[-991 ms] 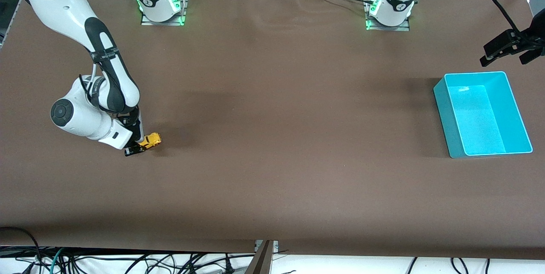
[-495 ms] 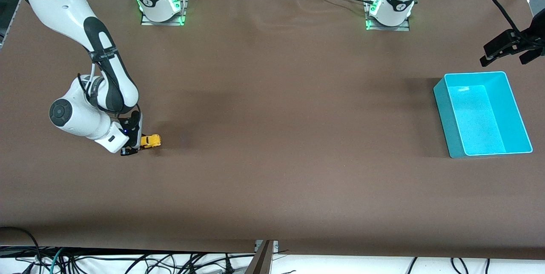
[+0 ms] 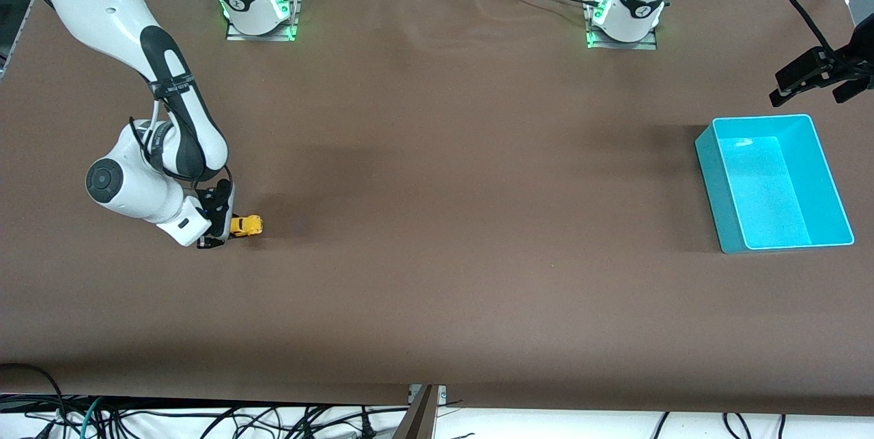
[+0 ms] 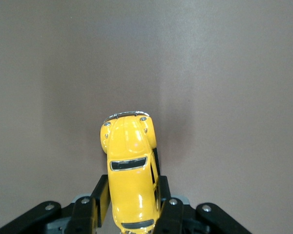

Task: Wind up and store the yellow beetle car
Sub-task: 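Drag the held car backward along the table with the right gripper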

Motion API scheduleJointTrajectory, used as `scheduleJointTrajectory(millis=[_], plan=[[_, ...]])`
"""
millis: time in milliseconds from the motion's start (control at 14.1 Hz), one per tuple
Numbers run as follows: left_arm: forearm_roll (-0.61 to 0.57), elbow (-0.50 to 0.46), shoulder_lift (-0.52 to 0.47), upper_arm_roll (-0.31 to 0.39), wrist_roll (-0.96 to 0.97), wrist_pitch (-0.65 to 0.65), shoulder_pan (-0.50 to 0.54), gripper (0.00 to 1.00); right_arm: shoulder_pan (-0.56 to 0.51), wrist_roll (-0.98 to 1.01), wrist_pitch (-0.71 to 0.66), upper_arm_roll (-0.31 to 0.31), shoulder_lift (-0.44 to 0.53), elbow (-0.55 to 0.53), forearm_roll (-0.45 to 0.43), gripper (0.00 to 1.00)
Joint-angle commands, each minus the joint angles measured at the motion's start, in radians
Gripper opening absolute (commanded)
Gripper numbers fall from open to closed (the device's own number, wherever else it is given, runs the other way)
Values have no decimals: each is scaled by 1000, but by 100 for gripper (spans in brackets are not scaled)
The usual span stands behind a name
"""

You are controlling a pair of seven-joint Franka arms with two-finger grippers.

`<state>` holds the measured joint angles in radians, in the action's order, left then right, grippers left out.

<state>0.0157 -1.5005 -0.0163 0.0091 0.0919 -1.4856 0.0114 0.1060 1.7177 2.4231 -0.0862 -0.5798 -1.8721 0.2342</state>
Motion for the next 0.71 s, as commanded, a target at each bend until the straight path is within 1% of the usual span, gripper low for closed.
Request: scheduleJointTrajectory(millis=[0, 283, 637], plan=[[12, 29, 12, -1, -6, 16, 5, 100, 5, -13, -1, -15, -5, -36, 7, 29], [13, 28, 12, -3, -6, 16, 2, 100, -9, 2, -1, -38, -18, -39, 7, 29], [12, 29, 12, -3, -6, 16, 4, 100, -54, 10, 2, -44, -40, -39, 7, 29]])
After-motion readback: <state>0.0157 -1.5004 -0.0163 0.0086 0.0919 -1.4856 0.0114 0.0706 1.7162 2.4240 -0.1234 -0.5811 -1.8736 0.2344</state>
